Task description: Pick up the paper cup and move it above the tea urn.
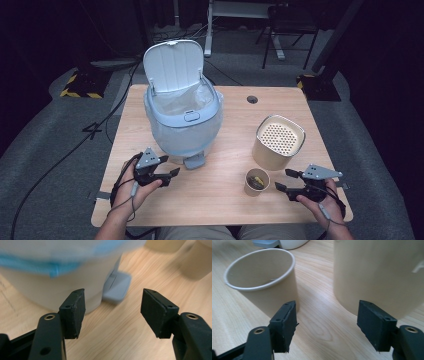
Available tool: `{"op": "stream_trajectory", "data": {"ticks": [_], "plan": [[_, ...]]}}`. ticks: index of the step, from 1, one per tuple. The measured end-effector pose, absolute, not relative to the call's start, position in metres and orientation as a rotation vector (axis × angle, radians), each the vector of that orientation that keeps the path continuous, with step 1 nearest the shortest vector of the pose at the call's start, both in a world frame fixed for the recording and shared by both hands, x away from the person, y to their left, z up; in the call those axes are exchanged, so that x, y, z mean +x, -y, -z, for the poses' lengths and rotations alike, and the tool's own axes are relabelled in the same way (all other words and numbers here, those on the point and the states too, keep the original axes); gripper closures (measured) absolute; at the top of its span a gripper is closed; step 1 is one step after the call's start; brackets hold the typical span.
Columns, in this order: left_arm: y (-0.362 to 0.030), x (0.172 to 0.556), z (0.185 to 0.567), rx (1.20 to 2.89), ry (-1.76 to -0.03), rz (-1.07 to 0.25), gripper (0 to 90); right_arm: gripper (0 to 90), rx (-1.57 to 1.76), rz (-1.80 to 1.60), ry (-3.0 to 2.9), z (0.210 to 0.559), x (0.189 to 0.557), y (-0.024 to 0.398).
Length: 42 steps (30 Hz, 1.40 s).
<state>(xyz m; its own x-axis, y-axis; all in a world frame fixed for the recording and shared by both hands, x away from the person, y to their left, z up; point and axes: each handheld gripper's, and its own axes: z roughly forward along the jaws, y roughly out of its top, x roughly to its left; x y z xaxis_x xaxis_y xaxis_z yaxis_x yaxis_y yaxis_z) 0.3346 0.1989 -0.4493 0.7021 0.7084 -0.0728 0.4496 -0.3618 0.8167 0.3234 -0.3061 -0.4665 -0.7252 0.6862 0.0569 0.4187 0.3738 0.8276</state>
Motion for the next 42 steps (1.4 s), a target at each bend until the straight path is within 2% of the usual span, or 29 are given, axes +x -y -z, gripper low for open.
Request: {"op": "stream_trajectory", "data": {"ticks": [7, 10, 15, 18, 35, 42], "plan": [[-0.195, 0.340, 0.474, 2.091, -0.918, -0.329, 36.4, 25.9, 0.932, -1.316, -2.355, 0.467, 0.320, 0.296], [-0.194, 0.342, 0.483, 2.088, -0.947, -0.293, 36.1, 20.9, 0.912, -1.355, -2.357, 0.467, 0.317, 0.289], [-0.192, 0.343, 0.498, 2.167, -0.983, -0.314, 35.2, 17.3, 0.877, -1.350, -2.394, 0.470, 0.316, 0.277], [-0.191, 0.344, 0.502, 2.156, -0.972, -0.327, 32.6, 16.9, 0.852, -1.363, -2.415, 0.472, 0.315, 0.269], [-0.189, 0.344, 0.503, 2.183, -0.986, -0.379, 28.6, 17.4, 0.790, -1.335, -2.413, 0.490, 0.319, 0.232], [-0.189, 0.344, 0.503, 2.181, -0.986, -0.382, 28.6, 25.6, 0.774, -1.379, -2.371, 0.492, 0.322, 0.227]]}}
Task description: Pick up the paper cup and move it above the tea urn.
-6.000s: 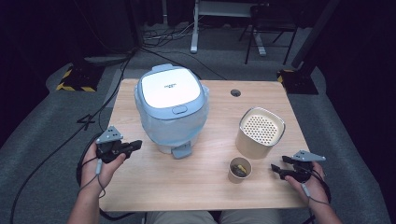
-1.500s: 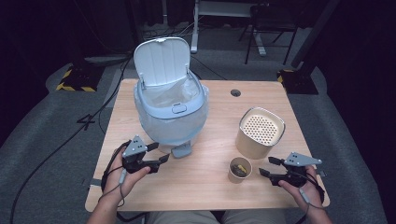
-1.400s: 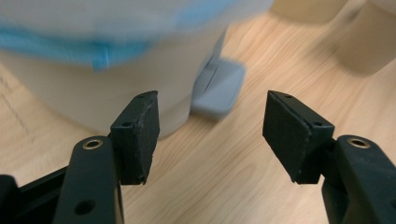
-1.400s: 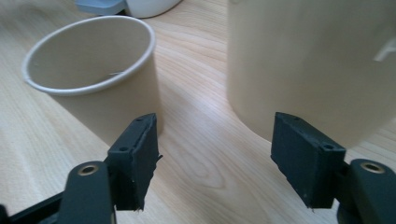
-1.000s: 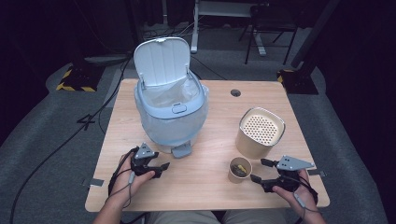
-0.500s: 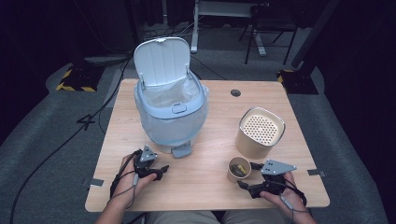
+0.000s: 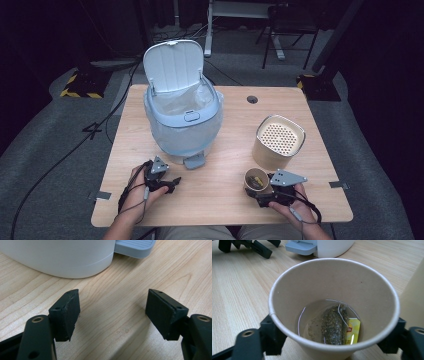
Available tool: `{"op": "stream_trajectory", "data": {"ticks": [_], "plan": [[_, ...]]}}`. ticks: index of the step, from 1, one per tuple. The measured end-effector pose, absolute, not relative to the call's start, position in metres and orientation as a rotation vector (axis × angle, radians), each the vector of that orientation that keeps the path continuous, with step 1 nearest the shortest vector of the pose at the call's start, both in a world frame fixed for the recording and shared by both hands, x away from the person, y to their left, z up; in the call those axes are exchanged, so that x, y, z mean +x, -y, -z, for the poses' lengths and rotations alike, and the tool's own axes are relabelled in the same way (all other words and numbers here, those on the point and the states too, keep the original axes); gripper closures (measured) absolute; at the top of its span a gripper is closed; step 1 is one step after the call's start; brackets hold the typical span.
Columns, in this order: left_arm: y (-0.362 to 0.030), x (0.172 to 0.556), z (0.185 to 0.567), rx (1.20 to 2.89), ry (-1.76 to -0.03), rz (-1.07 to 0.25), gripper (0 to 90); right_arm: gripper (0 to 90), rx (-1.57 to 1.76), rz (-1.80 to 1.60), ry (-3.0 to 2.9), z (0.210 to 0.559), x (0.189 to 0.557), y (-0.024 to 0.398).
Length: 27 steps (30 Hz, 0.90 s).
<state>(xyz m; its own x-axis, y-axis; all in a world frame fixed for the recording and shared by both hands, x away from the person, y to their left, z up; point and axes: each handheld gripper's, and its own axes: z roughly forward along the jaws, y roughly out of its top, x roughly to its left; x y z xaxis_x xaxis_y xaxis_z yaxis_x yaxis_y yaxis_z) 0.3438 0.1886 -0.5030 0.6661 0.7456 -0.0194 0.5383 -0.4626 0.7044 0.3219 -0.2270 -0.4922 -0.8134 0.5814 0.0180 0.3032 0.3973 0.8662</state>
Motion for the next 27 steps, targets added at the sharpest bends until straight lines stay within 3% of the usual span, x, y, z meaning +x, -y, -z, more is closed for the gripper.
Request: {"op": "stream_trajectory", "data": {"ticks": [13, 27], "plan": [[-0.188, 0.343, 0.503, 2.178, -0.989, -0.387, 28.7, 28.7, 0.729, -1.439, -2.370, 0.480, 0.323, 0.235], [-0.188, 0.342, 0.503, 2.177, -0.989, -0.384, 28.7, 29.2, 0.634, -1.507, -2.347, 0.419, 0.334, 0.256]]}}
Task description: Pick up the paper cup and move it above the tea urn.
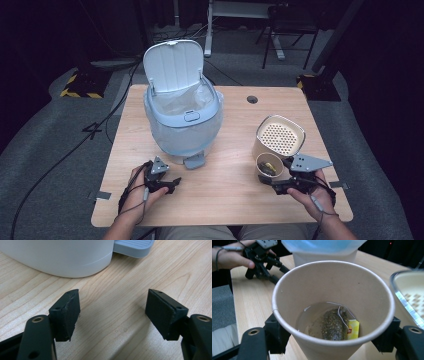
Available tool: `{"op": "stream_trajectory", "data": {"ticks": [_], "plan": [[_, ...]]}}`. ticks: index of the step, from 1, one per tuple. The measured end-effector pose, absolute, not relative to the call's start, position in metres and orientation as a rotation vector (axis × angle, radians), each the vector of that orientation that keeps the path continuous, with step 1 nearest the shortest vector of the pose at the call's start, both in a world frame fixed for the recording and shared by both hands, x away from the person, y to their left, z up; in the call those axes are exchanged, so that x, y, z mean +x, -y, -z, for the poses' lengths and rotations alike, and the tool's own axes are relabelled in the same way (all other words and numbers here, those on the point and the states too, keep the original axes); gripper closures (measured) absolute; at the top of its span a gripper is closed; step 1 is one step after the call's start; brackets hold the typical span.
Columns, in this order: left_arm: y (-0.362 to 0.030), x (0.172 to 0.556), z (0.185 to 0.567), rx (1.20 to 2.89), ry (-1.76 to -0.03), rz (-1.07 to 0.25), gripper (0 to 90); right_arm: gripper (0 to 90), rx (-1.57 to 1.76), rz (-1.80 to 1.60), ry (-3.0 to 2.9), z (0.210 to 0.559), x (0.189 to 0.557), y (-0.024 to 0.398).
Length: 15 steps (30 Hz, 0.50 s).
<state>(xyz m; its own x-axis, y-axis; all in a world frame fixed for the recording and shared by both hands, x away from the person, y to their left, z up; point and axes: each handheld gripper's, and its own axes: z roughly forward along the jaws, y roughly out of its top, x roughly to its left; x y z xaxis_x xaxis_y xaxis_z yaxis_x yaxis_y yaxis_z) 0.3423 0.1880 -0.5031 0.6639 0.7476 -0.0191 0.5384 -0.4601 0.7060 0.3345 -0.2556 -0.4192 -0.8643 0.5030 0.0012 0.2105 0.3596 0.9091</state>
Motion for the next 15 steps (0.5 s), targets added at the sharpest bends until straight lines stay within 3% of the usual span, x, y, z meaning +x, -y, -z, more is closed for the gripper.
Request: {"op": "stream_trajectory", "data": {"ticks": [15], "plan": [[-0.188, 0.342, 0.503, 2.179, -0.986, -0.380, 28.5, 29.8, 0.601, -1.520, -2.334, 0.369, 0.366, 0.276]]}}
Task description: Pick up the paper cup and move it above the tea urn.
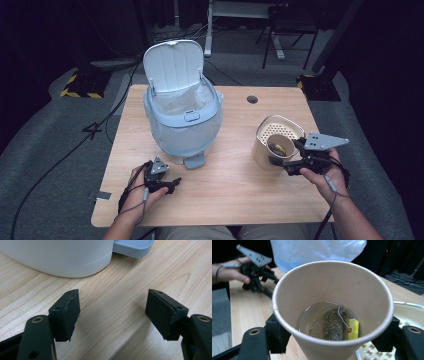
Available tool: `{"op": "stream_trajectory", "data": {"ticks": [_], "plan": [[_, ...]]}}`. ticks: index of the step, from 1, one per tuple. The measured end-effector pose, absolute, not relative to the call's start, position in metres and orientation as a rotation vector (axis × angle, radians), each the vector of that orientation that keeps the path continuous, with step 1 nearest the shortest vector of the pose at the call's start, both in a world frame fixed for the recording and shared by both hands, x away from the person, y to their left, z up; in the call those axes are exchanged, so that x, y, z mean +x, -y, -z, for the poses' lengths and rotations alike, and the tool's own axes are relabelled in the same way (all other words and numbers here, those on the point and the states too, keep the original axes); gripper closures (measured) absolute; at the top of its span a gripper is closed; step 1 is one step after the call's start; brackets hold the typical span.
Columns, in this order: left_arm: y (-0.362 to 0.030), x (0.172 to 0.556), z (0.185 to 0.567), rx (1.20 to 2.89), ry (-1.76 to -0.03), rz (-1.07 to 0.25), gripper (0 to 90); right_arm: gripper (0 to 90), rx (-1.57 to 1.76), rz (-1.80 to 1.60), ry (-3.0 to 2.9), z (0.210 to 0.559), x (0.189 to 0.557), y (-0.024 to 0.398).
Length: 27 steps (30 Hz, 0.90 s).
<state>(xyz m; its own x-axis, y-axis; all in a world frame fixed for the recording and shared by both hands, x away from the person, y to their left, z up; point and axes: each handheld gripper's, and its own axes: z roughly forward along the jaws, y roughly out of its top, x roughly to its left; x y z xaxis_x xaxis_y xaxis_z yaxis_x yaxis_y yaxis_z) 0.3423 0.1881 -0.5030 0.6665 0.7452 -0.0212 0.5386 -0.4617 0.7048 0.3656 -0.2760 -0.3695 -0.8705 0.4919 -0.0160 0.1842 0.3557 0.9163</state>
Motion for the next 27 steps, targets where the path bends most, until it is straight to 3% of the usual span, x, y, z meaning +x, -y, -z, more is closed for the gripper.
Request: {"op": "stream_trajectory", "data": {"ticks": [15, 27], "plan": [[-0.187, 0.343, 0.503, 2.178, -0.983, -0.378, 27.3, 30.1, 0.675, -1.495, -2.248, 0.339, 0.409, 0.301], [-0.188, 0.343, 0.503, 2.181, -0.981, -0.378, 27.2, 29.9, 0.816, -1.392, -2.157, 0.343, 0.449, 0.323]]}}
